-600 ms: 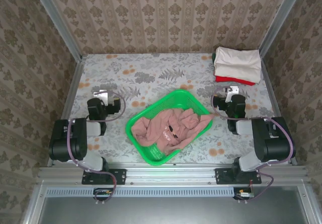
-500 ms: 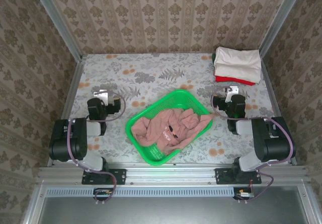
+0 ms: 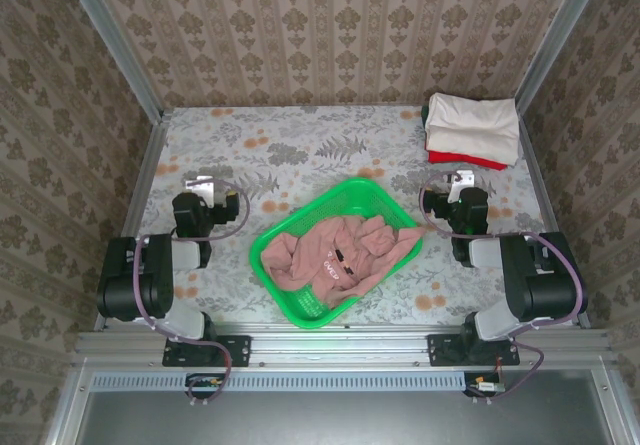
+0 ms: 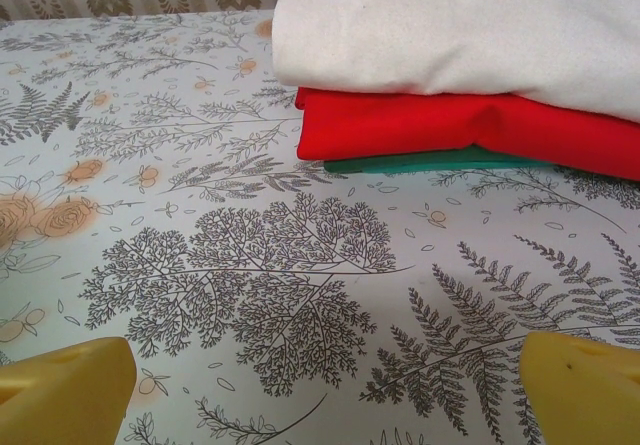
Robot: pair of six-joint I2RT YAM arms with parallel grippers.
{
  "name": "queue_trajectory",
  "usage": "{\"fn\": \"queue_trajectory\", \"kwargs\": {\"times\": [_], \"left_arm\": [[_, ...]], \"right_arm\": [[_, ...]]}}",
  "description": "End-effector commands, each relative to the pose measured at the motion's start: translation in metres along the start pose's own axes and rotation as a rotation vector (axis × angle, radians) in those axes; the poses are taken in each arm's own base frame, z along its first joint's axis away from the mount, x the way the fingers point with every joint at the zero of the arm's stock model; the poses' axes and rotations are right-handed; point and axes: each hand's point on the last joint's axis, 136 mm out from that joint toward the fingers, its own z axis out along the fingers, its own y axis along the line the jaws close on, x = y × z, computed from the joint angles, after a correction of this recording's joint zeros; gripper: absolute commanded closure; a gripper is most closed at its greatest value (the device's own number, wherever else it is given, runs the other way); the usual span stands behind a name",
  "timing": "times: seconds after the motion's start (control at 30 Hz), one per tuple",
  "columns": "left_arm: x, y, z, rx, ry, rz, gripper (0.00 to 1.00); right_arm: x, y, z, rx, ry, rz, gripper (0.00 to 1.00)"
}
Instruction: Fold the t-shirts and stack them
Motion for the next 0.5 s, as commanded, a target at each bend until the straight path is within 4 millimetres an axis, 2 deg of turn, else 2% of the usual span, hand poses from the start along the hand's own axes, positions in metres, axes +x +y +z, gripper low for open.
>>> {"fn": "queue_trajectory", "kwargs": {"times": [0.0,0.47], "left_arm": [[-0.0126,-0.0007,0.0035,0.011,-0.038,0.014,0.00],[-0.0121,-0.0016,0.0036,0.011,-0.036,0.017,0.00]], "right_arm": [[-0.0114,0.0061,0.0029,-0.025,-0.036,-0.014,0.00],[-0.0113,0.0061,0.0028,-0.025,-0.036,-0.015,0.00]]}}
